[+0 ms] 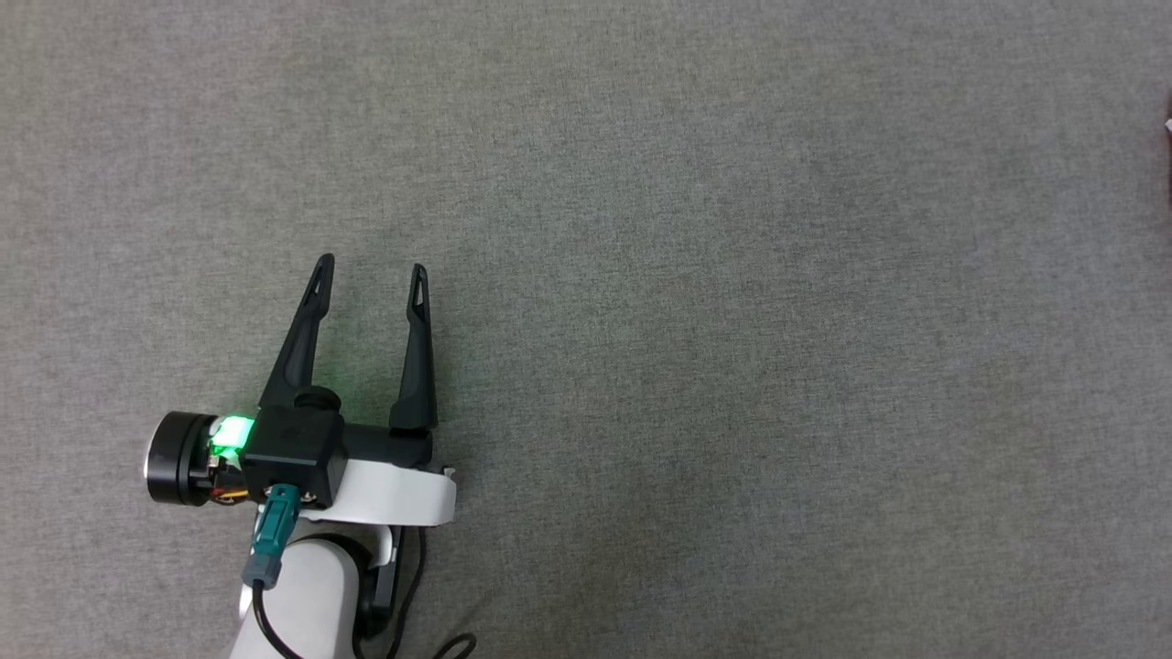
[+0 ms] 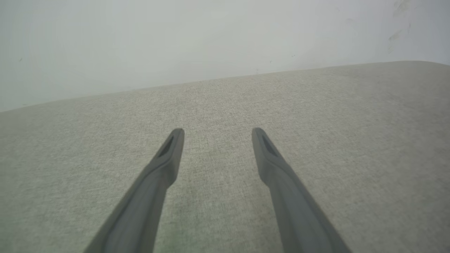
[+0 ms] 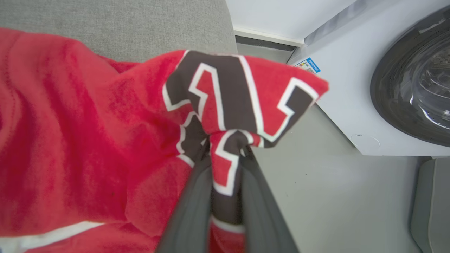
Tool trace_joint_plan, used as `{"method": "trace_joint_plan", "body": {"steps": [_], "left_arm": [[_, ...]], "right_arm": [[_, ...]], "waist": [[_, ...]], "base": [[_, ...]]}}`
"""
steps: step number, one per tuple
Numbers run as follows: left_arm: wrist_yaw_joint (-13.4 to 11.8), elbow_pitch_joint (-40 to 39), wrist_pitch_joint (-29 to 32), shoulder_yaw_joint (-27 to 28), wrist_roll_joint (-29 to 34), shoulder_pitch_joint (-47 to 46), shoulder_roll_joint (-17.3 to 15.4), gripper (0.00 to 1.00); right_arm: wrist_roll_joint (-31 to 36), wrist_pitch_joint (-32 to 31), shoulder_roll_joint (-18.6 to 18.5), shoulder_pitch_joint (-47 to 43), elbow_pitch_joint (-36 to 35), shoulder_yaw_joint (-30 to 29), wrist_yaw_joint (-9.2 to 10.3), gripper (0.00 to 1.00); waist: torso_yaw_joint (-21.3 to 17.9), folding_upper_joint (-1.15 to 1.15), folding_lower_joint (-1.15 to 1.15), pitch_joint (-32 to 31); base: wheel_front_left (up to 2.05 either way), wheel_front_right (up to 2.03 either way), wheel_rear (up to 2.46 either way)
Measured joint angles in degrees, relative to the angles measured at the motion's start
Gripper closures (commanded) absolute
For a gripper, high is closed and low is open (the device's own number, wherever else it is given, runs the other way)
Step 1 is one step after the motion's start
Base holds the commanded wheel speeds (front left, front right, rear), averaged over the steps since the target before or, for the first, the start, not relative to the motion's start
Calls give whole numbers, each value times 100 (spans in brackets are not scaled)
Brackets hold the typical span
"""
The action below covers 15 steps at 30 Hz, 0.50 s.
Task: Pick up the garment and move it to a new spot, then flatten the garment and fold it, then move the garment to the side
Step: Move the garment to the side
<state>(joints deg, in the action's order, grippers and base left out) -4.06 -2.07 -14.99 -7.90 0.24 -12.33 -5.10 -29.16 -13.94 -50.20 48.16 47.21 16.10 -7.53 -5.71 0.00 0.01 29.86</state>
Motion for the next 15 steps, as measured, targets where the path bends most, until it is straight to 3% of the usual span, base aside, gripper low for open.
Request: {"method": "trace_joint_plan", "body": {"steps": [1, 2, 3, 9, 15], "left_arm": [[-4, 18, 0, 3, -9, 1, -1, 0], [-19, 33, 0, 10, -24, 3, -2, 0], [-24, 47, 0, 12, -42, 7, -1, 0], [-58, 165, 0, -38, -118, 197, 31, 0], [-99, 275, 0, -22, -257, 627, 62, 0]], "right_arm": [[13, -18, 35, 3, 70, -14, 0, 79], [57, 16, 69, 4, 126, -40, 0, 30], [98, 80, 98, 10, 178, -74, 0, 0], [495, 735, 96, 24, 286, -298, 0, 0], [840, 1811, 240, -263, -153, -584, 0, 0]], "waist": [[5, 0, 0, -26], [9, 0, 0, -58], [14, 0, 0, -96], [71, 0, 0, -509], [162, 0, -1, -1122]], "base": [[0, 0, 0], [0, 0, 0], [0, 0, 0], [0, 0, 0], [0, 0, 0]]}}
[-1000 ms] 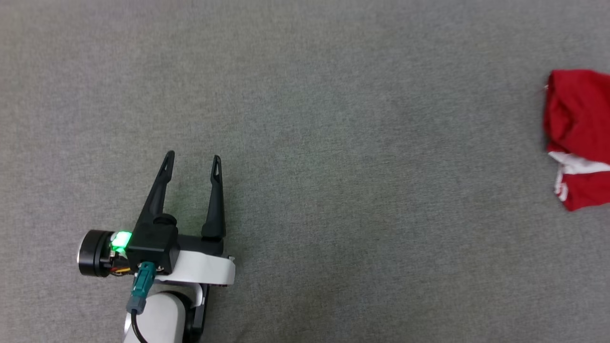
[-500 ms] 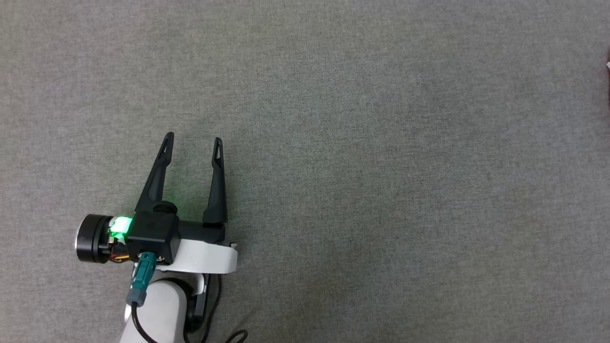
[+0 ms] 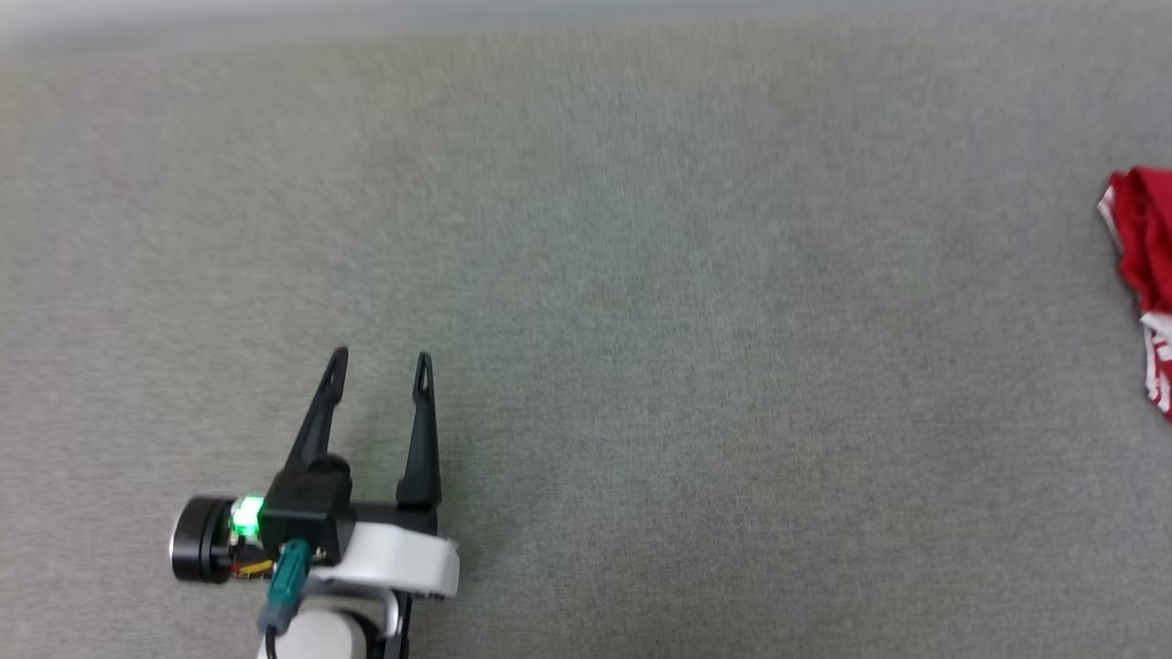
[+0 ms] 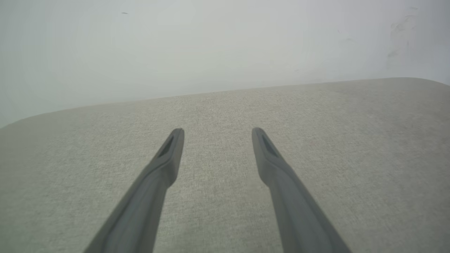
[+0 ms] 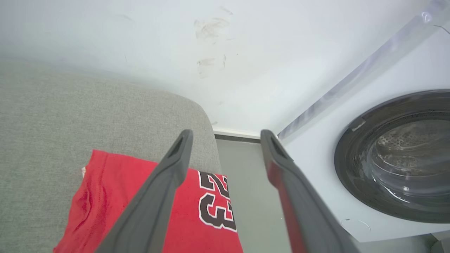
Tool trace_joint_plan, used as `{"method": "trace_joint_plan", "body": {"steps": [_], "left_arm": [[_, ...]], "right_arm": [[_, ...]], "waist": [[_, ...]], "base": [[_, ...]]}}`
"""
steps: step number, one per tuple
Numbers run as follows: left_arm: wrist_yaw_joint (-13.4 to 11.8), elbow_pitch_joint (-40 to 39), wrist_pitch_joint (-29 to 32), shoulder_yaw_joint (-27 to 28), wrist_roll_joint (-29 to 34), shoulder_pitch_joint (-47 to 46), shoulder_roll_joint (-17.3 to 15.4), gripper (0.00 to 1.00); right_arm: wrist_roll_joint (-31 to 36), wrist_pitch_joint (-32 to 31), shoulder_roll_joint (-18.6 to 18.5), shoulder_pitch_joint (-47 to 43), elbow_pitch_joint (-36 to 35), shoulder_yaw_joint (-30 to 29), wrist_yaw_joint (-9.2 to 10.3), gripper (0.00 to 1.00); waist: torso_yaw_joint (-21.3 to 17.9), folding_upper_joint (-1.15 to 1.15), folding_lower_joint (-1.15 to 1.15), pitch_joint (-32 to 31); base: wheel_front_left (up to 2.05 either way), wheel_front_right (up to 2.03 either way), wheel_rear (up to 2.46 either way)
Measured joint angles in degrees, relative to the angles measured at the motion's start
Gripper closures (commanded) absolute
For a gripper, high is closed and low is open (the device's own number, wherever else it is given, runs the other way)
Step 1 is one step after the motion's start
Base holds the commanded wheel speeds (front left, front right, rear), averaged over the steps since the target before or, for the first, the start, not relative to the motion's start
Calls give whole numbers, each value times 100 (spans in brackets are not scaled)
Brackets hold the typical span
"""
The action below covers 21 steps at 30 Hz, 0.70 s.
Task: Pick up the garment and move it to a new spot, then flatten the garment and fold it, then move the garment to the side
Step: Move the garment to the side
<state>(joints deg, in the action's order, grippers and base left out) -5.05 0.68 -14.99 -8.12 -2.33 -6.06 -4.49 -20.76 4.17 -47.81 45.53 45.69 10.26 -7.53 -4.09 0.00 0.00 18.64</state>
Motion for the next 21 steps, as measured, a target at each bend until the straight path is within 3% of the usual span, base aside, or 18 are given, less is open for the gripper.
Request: {"method": "trace_joint_plan", "body": {"steps": [7, 15, 21], "left_arm": [[11, 113, 0, 129, -98, 404, 19, 0], [56, 213, 0, 207, -145, 674, 53, 0], [151, 319, 0, 310, -186, 843, 57, 0]], "right_arm": [[587, 944, 624, -538, -948, -564, 0, 0], [1267, 1084, 2071, -1743, -2869, -1313, 1, 0], [1490, 1088, 2993, -2798, -3818, -1233, 0, 0]], "waist": [[162, 0, -1, -672], [476, 0, -1, -1252], [696, 0, -1, -1596]], "base": [[0, 0, 0], [0, 0, 0], [0, 0, 0]]}}
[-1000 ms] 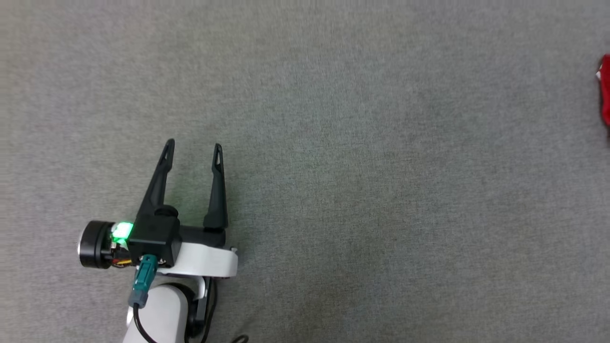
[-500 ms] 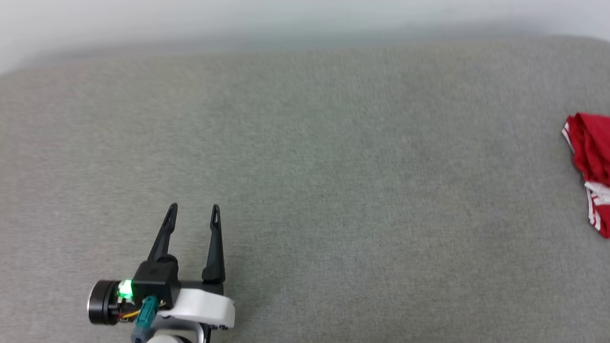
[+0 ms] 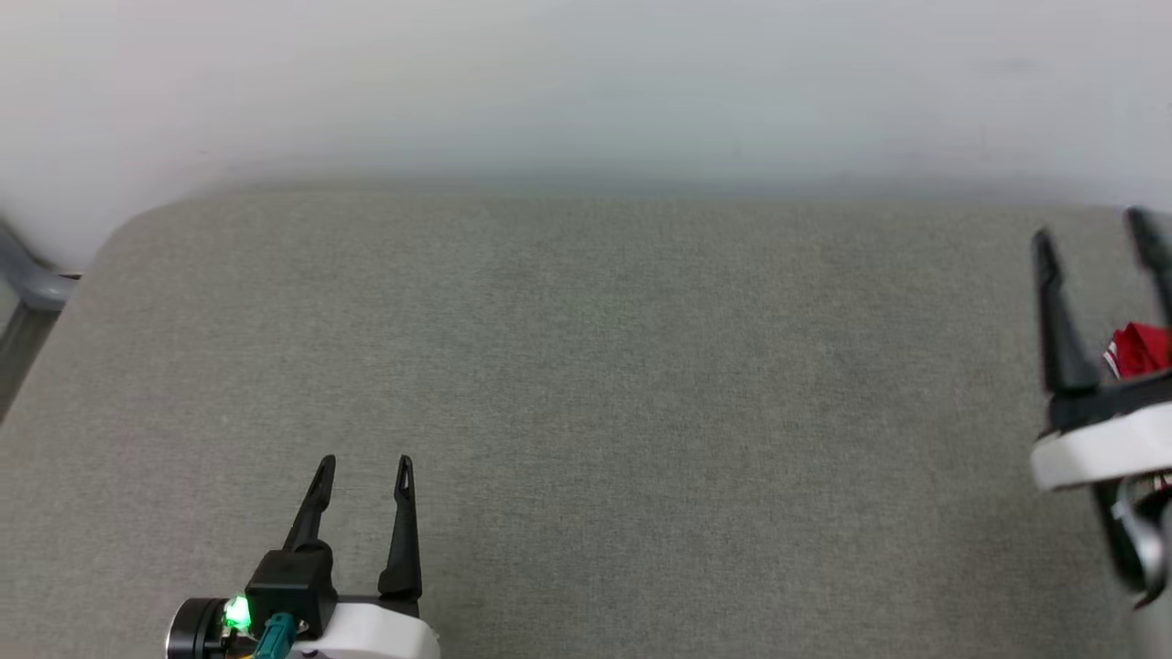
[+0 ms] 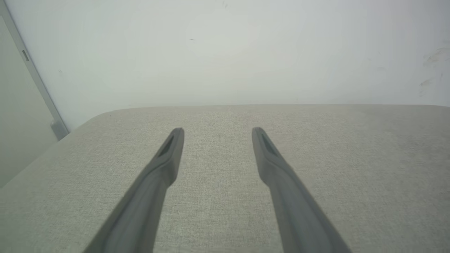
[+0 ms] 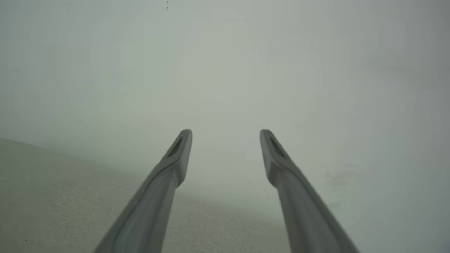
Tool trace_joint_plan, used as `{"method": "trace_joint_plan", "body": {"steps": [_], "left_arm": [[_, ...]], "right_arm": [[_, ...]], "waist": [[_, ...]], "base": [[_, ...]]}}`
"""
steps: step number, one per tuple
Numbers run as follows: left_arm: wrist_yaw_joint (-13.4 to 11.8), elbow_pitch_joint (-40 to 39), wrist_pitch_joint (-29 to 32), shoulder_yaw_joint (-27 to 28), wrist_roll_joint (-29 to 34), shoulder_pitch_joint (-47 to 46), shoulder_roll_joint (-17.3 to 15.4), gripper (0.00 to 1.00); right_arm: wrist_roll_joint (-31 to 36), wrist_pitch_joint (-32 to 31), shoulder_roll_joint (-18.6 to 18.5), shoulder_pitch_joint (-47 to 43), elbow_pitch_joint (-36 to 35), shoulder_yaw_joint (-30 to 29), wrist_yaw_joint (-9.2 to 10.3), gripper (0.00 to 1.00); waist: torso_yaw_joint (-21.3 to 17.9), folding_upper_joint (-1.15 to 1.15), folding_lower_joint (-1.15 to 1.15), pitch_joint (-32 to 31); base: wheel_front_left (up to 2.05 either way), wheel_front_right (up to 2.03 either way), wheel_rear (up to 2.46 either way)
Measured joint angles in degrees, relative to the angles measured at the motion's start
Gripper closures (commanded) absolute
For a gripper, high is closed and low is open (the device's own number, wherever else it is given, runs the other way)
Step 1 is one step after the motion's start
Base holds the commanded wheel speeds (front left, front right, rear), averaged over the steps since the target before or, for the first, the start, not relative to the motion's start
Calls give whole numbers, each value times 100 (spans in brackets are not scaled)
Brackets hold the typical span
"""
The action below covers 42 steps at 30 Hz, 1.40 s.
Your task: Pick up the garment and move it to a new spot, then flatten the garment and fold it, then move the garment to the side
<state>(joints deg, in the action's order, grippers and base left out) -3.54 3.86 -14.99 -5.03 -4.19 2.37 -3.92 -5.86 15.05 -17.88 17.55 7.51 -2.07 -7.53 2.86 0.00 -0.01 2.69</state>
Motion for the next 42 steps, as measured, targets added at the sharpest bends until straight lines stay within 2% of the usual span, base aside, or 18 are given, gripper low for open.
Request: {"method": "trace_joint_plan", "body": {"steps": [7, 12, 26, 42], "left_arm": [[30, 70, 0, 93, -13, 124, 10, 0], [60, 100, 0, 148, -57, 199, 24, 0], [257, 84, 0, 203, -64, 441, 55, 0], [312, 49, 0, 191, -105, 536, 79, 0]], "right_arm": [[5, 0, 786, -971, -186, 25, 1, 0], [5, 0, 1083, -1492, -192, -120, 1, 0], [3, 0, 1455, -2510, -782, -287, 2, 0], [-336, -1, 1486, -2842, -747, -321, 2, 0]], "waist": [[140, 0, 0, -259], [132, 0, 1, -349], [-53, 0, 1, -621], [-89, 0, 1, -723]], "base": [[0, 0, 0], [0, 0, 0], [0, 0, 0], [0, 0, 0]]}}
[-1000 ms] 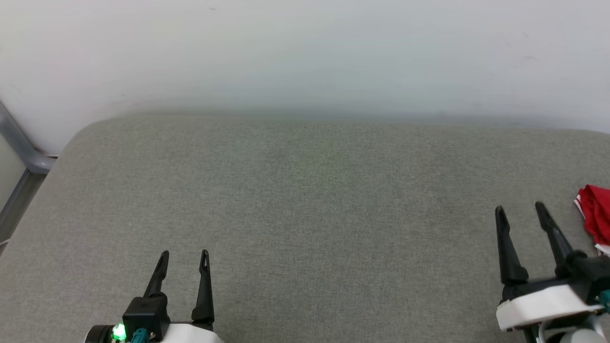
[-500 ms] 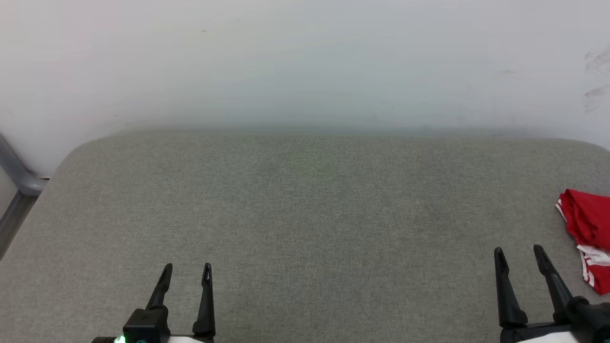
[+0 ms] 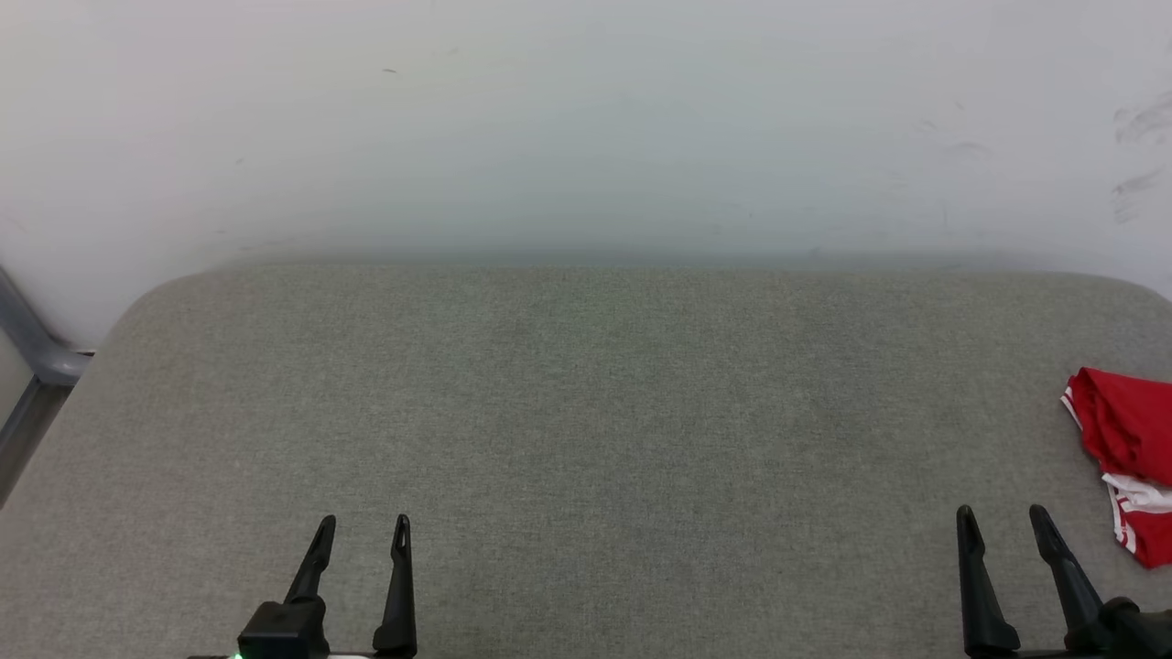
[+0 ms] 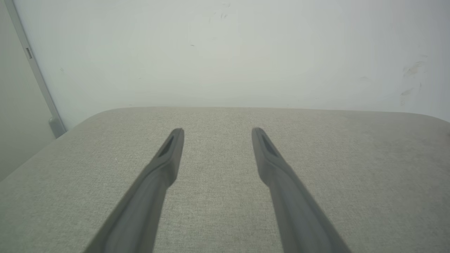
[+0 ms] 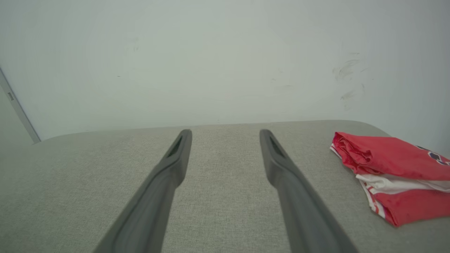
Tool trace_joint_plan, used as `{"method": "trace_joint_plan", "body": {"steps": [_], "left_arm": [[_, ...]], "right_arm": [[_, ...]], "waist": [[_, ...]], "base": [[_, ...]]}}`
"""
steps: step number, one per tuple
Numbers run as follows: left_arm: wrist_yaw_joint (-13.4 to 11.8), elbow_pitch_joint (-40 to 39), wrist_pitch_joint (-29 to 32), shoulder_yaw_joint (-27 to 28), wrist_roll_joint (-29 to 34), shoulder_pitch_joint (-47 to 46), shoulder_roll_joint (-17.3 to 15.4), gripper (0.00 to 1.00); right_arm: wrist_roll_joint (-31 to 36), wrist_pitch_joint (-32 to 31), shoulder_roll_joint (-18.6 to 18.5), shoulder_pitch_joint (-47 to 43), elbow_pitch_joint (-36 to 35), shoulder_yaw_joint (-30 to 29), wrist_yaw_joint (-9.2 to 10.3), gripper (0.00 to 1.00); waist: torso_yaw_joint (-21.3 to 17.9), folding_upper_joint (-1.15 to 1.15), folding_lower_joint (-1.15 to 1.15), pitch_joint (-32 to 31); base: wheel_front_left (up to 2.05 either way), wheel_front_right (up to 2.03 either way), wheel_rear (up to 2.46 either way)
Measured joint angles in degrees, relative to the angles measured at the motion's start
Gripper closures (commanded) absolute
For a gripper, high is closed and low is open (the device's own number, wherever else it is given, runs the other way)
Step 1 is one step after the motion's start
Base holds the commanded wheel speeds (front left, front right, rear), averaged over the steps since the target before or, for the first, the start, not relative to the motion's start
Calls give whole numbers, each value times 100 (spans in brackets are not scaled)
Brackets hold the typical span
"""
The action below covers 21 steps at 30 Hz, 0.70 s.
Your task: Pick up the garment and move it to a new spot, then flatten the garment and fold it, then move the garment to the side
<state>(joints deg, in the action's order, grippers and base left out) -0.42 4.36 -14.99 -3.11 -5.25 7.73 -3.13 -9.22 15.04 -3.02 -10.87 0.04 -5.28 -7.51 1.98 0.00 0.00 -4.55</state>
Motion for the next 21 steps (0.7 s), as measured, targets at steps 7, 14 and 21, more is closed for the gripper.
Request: {"method": "trace_joint_plan", "body": {"steps": [7, 14, 21], "left_arm": [[-2, 242, 23, -9, -8, 69, 13, 100], [44, 428, 193, 37, -571, 108, 16, 100], [101, 471, 381, 143, -1358, -20, 16, 100]], "right_arm": [[-24, -19, 1, -12, 232, 29, 0, 100], [-564, -158, 2, -1, 426, 30, 0, 100], [-1319, -358, 2, 101, 531, 23, 0, 100]], "waist": [[1, 0, 0, -15], [-7, 0, 0, 6], [-19, 0, 0, 34]], "base": [[0, 0, 0], [0, 0, 0], [0, 0, 0]]}}
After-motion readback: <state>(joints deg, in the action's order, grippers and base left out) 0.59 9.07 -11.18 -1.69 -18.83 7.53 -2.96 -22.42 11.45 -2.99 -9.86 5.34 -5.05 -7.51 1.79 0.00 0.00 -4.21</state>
